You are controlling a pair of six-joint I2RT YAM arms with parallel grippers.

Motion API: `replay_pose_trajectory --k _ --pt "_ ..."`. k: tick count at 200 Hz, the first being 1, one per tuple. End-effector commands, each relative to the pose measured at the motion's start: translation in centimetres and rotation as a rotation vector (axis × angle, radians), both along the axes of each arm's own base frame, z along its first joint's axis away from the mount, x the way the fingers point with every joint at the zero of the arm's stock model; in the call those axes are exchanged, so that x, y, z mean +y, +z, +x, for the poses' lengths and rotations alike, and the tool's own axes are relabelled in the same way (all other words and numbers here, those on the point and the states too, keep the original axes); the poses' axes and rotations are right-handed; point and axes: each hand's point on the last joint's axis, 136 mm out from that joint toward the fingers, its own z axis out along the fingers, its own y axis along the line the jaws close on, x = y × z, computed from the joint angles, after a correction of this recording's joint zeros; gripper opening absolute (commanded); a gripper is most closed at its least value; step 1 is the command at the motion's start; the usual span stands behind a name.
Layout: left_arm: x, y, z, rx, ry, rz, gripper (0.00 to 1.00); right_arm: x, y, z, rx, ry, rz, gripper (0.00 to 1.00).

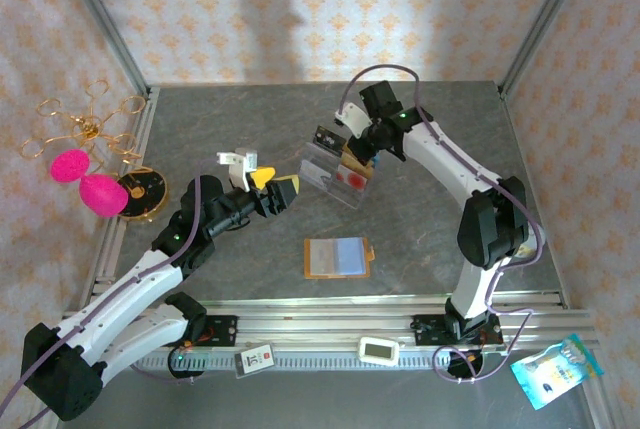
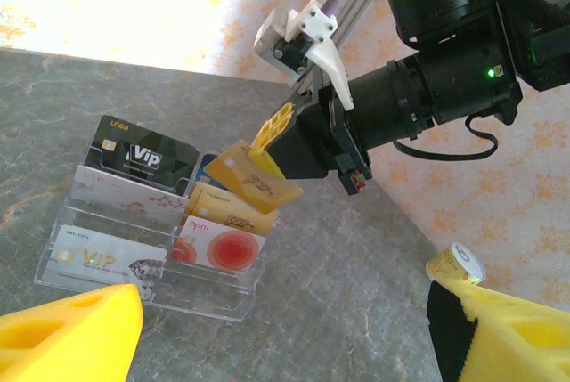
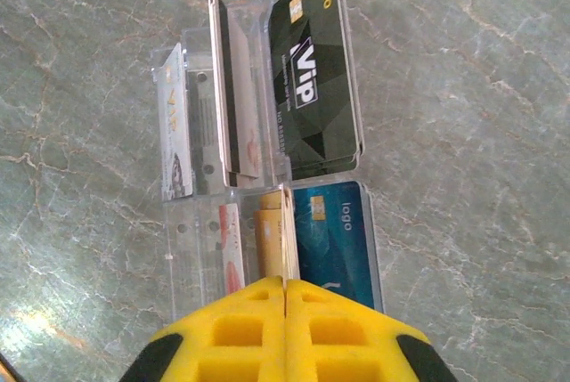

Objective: Take the credit cards out of the card holder

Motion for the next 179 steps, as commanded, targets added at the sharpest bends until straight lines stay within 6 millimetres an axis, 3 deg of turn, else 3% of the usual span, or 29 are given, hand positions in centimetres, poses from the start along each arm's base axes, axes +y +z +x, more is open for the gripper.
replay_pose_trajectory --k 1,62,132,179 --pt "-0.2 1.3 0.0 -0.03 -0.016 -0.034 0.83 -0.3 0.4 0.4 -0.012 -0.016 -0.045 0.0" --pt "-0.3 1.5 0.0 -0.033 -0.022 -0.037 0.83 -0.2 -1.9 -0.1 0.033 -0.009 -0.101 0.0" --pt "-0.4 1.4 -0.1 -0.033 -0.026 -0.04 0.83 0.6 -1.7 -0.1 0.015 0.002 -0.097 0.0" --pt "-0.4 1.5 -0.1 -0.033 -0.028 -0.042 0.83 0.5 -3.3 0.0 0.047 -0.012 -0.122 0.0"
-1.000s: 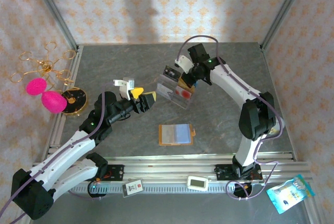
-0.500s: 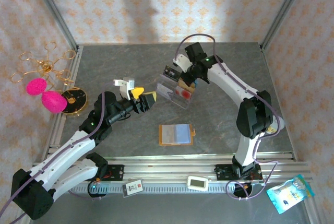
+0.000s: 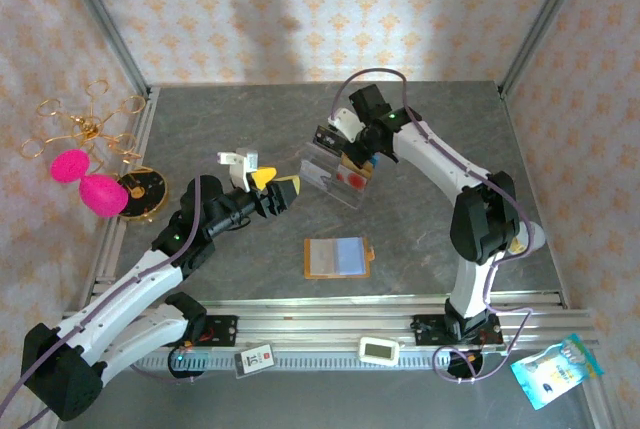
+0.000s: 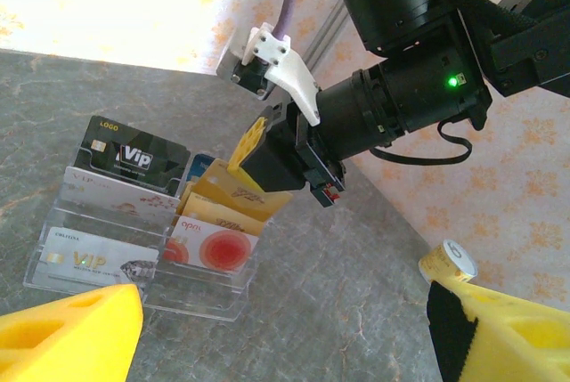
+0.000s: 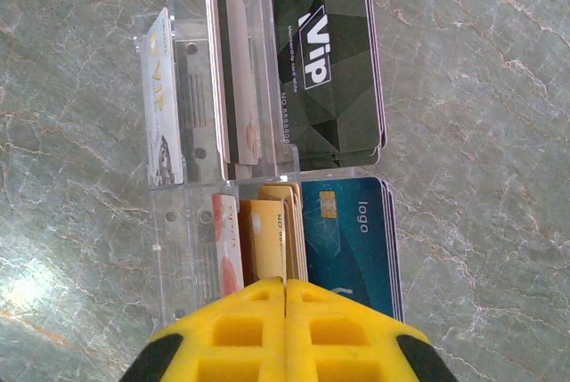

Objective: Take the credit cards out of the card holder

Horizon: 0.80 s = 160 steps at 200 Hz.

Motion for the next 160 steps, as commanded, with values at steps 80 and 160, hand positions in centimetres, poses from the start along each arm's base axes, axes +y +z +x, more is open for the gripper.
replay_pose_trajectory --k 80,160 --pt "0.2 2.2 -0.2 -0.057 0.001 -0.06 0.93 1.4 -1.2 0.5 -0.008 -0.047 0.046 0.3" --pt "2.4 1.8 -0.2 -0.053 0.121 -0.153 0.99 3.9 7.7 -3.3 -0.194 -0.234 0.509 0.35"
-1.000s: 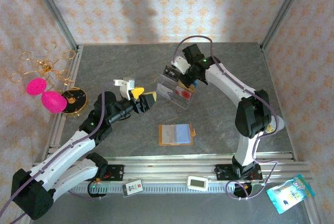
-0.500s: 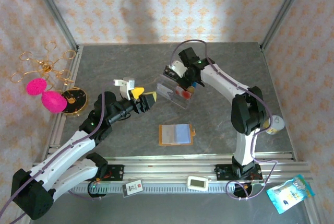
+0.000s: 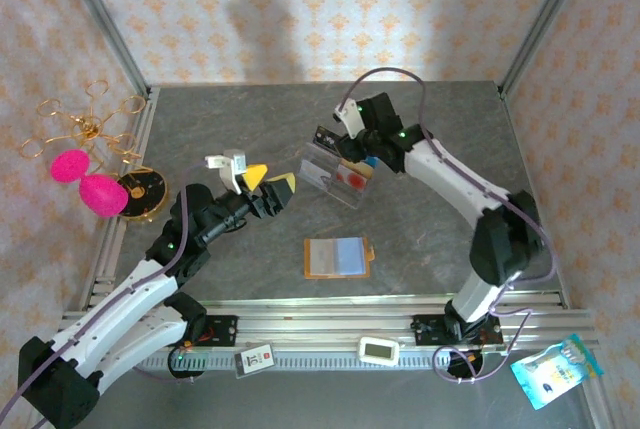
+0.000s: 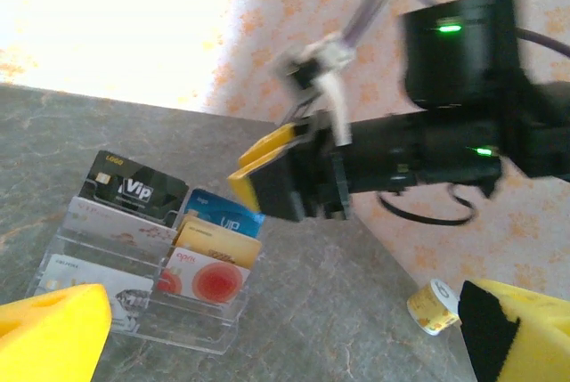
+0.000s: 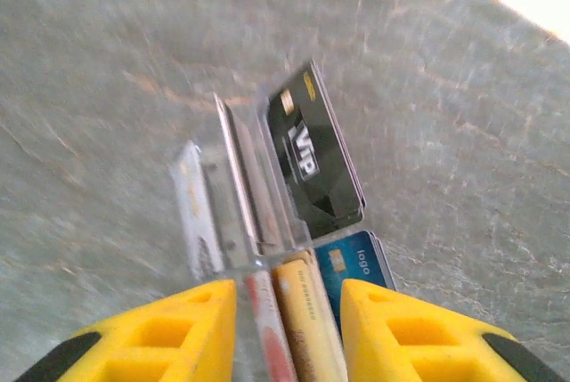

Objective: Take the credit cards out of the card holder

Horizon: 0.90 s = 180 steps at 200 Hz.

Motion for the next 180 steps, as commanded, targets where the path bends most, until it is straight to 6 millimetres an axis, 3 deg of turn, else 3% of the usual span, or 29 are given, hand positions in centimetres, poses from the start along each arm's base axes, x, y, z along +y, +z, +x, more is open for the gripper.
replay_pose_trajectory --k 1,45,67,96,118,180 --pt "1.0 0.2 0.4 -0.005 0.059 -0.067 0.99 2.1 2.2 -2.6 -0.026 -0.059 0.224 0.35" --pt "1.5 -2.9 0.6 0.089 0.091 -0.023 0.95 4.4 -4.2 -11.1 0.114 -0.121 0.259 0.35" --pt "1.7 -5.0 0.5 0.143 0.104 -0.008 0.94 5.4 -8.3 -15.6 0.218 -0.102 0.214 0.35" --pt "1.9 -6.8 0.3 0.192 0.111 -0.019 0.93 5.6 -12.8 -19.8 0.283 -0.094 0.091 0.36" --pt "2.0 -8.0 0.2 0.22 0.117 -0.011 0.93 6.1 -14.6 -21.1 0.272 -0.081 0.026 0.36" --pt "1.7 -10.0 -0.2 0.276 0.099 -0.008 0.91 5.8 -18.6 -21.4 0.205 -0.113 -0.183 0.36"
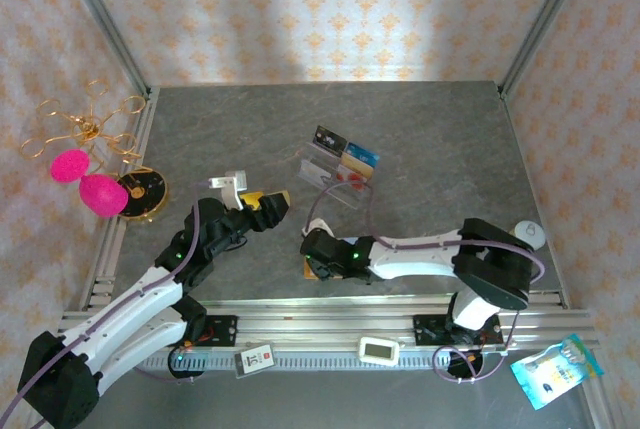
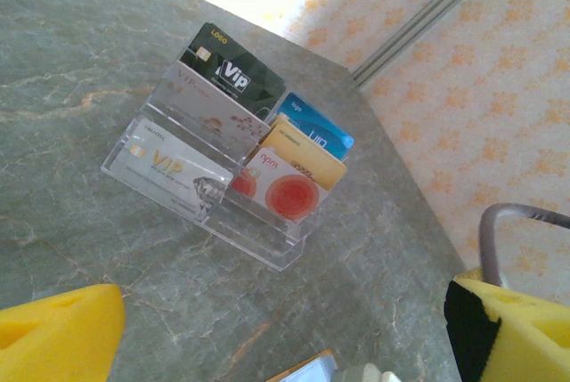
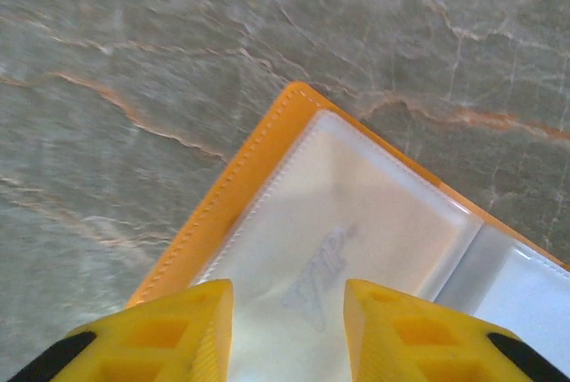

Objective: Take the credit cards out of the card holder

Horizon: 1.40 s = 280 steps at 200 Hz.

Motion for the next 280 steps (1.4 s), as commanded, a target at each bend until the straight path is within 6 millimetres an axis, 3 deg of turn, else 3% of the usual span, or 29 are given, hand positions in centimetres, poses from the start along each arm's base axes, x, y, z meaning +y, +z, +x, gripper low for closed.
replay_pose_trajectory --k 1,22,44,71,107,132,168,186,200,234,258,280 --pt "0.1 -1.1 0.0 0.033 0.003 -0.007 0.91 -0.7 -0.7 0.7 -0.061 -0.046 -0.093 0.36" --pt "-0.3 -2.1 -0.1 0.069 -0.013 -0.008 0.86 -1.0 -2.0 0.4 -0.042 -0.044 -0.127 0.28" --pt "-1.0 -3.5 -0.5 0.119 -0.044 0.008 0.78 -1.1 -1.6 0.6 -0.061 -0.071 -0.095 0.0" --pt "-3.3 -6.1 -1.7 0.188 -0.113 0.048 0.64 0.3 0.9 0.9 -0.092 -0.093 0.082 0.0" --pt "-6.3 -10.0 -3.3 0.299 -0.199 0.129 0.16 1.1 2.8 0.8 -0.098 -0.109 0.225 0.0" --pt "-6.7 -12.2 -4.0 0.368 -0.223 0.168 0.01 0.8 2.9 0.4 -0.088 -0.113 0.267 0.0" --pt "-8.0 -13.5 -4.7 0.407 -0.277 0.225 0.0 0.3 3.9 0.2 -0.096 -0.131 0.346 0.0" --pt "-9.5 -13.4 -4.9 0.409 -0.323 0.222 0.02 -0.4 5.2 0.5 -0.119 -0.164 0.392 0.24" --pt "-11.0 -13.2 -5.1 0.405 -0.365 0.226 0.06 -1.7 6.6 1.0 -0.162 -0.225 0.43 0.34" --pt "-14.5 -14.1 -6.4 0.436 -0.494 0.25 0.12 -6.6 9.7 2.2 -0.264 -0.422 0.491 0.42" --pt "-16.8 -15.8 -7.7 0.48 -0.589 0.288 0.13 -8.4 10.0 2.2 -0.262 -0.502 0.506 0.43" --pt "-17.2 -17.2 -8.0 0.524 -0.615 0.305 0.13 -8.9 9.7 2.1 -0.244 -0.535 0.49 0.43"
